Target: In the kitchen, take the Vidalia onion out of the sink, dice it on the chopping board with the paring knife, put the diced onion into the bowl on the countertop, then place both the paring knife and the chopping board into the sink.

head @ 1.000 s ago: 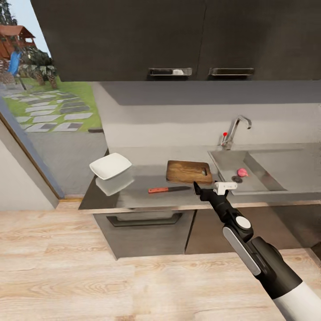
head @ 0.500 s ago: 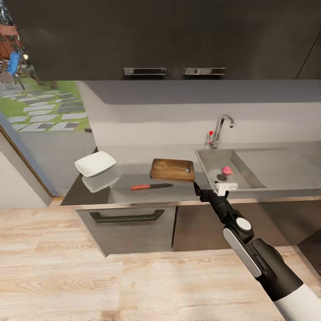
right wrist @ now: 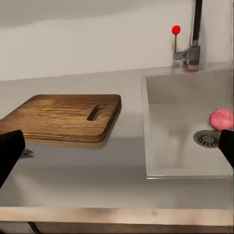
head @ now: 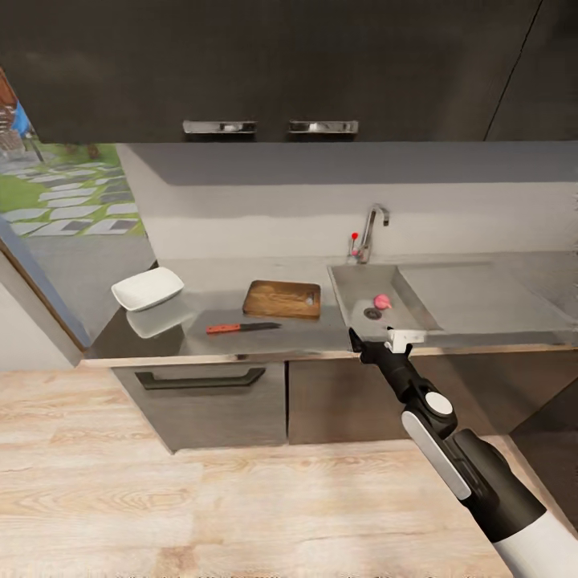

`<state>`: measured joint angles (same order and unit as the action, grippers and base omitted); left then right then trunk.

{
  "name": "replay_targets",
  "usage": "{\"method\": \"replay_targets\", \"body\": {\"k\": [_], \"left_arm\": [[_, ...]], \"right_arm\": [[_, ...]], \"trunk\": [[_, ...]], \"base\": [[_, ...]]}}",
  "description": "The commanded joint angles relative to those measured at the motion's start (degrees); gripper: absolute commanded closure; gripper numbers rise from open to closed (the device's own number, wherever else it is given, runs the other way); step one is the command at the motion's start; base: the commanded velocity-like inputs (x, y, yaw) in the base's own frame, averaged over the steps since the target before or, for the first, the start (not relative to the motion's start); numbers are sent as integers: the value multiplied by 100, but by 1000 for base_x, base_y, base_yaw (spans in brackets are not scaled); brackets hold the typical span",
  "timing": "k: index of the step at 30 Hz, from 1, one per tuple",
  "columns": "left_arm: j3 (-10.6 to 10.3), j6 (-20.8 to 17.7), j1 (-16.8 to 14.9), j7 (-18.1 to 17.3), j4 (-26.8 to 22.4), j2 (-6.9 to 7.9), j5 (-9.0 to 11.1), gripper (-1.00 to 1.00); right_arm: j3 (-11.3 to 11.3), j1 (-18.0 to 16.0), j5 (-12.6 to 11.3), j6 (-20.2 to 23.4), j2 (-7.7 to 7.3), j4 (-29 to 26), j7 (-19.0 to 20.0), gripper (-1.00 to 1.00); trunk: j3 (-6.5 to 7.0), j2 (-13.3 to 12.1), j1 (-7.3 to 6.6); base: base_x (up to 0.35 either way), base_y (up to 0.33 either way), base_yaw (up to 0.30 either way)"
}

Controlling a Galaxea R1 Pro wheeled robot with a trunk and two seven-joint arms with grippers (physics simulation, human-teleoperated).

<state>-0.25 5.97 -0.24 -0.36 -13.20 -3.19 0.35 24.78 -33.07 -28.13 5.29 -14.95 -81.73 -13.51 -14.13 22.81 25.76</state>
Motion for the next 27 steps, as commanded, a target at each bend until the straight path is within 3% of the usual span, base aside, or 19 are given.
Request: {"method": "replay_targets", "body": {"k": [1,8,17,23,27], "left_arm": [[-2,18,-2,-3,1,1,4,-100],[2,18,-2,-4,-22,8,8,-100],[7,18,-2,18,-33,11,9,-100],[15,12,-2,50,-60,-4,9,-100],[16,10,-2,55,-111,-6,9,-100]], "right_arm": [[18,-5,-34,16,-7,-9,-47,-100],[18,112,-33,16,-8,-3,-47,-100],[18,568,23,-147,-8,174,-47,-100],[23,842,27,-635,-15,944,-26,-100],[26,945,27,-917,-33,1458,279,-100]], "trunk": [[-11,11,2],[-11,11,2],[-11,11,2],[-11,11,2],[-11,11,2]], "base": [[-87,-296,0],[-60,-234,0],[-3,-24,0],[0,-1,0],[0,0,0]]}}
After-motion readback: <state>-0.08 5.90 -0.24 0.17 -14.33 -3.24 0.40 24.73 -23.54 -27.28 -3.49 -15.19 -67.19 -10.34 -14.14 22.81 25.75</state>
